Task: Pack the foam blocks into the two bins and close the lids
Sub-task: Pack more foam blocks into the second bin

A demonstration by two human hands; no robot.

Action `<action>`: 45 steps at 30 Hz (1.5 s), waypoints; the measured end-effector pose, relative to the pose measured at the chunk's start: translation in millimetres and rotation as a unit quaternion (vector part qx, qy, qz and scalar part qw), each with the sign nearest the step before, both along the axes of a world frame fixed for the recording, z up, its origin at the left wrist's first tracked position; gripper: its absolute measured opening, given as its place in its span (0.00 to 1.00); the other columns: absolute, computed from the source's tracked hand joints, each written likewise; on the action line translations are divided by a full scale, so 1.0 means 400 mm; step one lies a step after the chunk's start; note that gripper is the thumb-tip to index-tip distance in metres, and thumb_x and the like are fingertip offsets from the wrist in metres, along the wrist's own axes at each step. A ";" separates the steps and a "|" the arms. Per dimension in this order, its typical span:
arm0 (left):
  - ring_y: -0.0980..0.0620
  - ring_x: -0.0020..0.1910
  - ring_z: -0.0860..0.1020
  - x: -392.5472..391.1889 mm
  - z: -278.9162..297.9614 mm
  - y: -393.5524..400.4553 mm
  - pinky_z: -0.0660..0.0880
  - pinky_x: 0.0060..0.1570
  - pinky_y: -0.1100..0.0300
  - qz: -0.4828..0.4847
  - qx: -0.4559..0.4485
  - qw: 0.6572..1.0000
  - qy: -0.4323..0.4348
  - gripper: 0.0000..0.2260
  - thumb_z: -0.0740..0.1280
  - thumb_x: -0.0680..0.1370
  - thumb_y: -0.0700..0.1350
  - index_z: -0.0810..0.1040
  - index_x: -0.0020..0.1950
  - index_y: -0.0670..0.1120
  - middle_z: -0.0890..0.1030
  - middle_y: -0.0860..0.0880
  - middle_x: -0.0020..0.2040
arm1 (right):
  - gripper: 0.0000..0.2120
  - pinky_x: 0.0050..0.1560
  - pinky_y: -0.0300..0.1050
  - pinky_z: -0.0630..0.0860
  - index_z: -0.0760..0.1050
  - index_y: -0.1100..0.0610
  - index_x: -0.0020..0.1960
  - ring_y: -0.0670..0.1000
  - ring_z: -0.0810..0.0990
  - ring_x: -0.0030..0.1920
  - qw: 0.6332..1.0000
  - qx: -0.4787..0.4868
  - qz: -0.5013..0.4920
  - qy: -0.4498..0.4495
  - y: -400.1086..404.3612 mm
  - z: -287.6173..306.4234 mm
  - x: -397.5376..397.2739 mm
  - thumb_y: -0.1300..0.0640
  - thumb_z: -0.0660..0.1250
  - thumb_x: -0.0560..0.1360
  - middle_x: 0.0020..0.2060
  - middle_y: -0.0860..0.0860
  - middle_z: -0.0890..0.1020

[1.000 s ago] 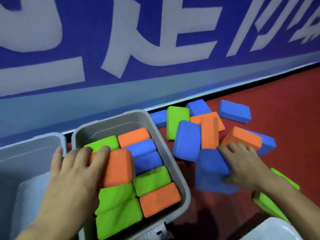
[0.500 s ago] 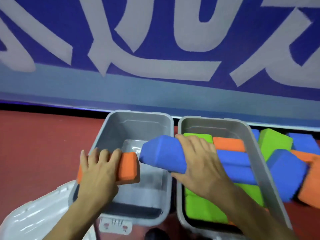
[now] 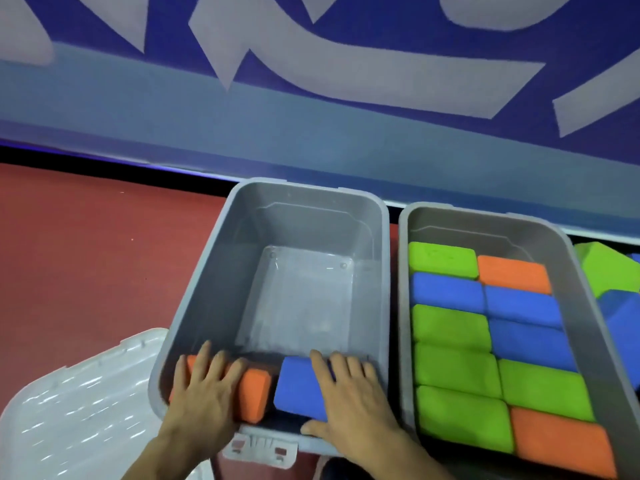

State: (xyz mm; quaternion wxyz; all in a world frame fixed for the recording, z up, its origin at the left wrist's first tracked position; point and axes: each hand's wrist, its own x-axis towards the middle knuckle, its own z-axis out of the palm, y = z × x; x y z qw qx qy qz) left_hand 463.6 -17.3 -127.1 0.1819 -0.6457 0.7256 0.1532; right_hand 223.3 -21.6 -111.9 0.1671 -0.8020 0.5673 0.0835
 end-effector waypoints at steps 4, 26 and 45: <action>0.39 0.77 0.40 -0.014 -0.036 -0.041 0.43 0.71 0.34 0.009 0.055 0.998 0.020 0.40 0.59 0.67 0.44 0.49 0.78 0.57 0.50 0.47 0.79 | 0.45 0.47 0.56 0.74 0.64 0.54 0.73 0.58 0.76 0.47 1.000 0.022 -0.008 -0.010 -0.014 -0.074 0.011 0.24 0.54 0.67 0.53 0.53 0.78; 0.42 0.57 0.70 -0.051 -0.086 -0.119 0.56 0.68 0.43 -0.033 0.021 0.996 -0.081 0.35 0.62 0.58 0.52 0.65 0.66 0.52 0.70 0.47 0.56 | 0.43 0.62 0.61 0.61 0.51 0.49 0.74 0.59 0.66 0.64 0.991 0.136 0.012 -0.002 -0.080 -0.149 0.044 0.30 0.65 0.68 0.67 0.53 0.66; 0.37 0.51 0.78 -0.617 0.207 -0.282 0.77 0.46 0.38 -0.192 -0.170 0.958 0.131 0.27 0.60 0.59 0.49 0.81 0.56 0.47 0.82 0.43 0.48 | 0.23 0.52 0.53 0.74 0.73 0.56 0.60 0.60 0.79 0.54 0.947 -0.114 -0.262 -0.146 -0.221 0.150 -0.721 0.41 0.57 0.75 0.50 0.57 0.83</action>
